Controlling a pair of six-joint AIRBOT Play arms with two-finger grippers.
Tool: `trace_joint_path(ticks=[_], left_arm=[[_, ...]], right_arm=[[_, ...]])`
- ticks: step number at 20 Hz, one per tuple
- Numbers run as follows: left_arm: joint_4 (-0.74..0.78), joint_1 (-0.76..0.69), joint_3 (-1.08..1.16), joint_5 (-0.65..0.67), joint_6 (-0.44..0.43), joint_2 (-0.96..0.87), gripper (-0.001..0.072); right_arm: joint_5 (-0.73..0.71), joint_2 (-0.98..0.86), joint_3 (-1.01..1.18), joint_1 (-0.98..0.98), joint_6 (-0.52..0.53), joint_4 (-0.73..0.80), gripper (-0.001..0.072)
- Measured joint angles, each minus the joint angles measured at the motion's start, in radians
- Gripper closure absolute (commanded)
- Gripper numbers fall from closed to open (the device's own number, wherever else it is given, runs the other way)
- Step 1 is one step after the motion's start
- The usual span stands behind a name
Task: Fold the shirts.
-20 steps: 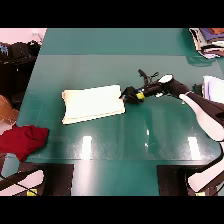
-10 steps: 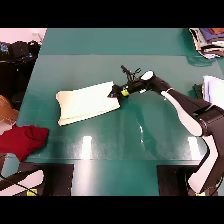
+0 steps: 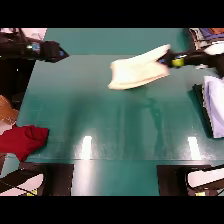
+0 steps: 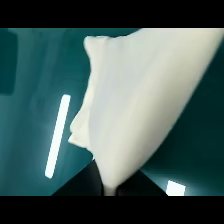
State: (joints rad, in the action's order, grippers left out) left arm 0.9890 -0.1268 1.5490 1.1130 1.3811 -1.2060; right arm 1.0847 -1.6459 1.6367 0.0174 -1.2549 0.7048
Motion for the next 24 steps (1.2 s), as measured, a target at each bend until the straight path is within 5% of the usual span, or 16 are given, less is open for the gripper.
trace_joint_path(ticks=[10, 24], left_arm=[[-0.003, -0.169, 0.000, -0.128, 0.000, -0.002, 0.0682], [-0.006, -0.180, 0.000, -0.126, 0.008, -0.034, 0.0682]], right_arm=[[-0.002, 0.070, 0.000, -0.588, -0.004, 0.050, 0.0696], [0.067, 0.195, 0.206, -0.705, -0.061, 0.036, 0.0696]])
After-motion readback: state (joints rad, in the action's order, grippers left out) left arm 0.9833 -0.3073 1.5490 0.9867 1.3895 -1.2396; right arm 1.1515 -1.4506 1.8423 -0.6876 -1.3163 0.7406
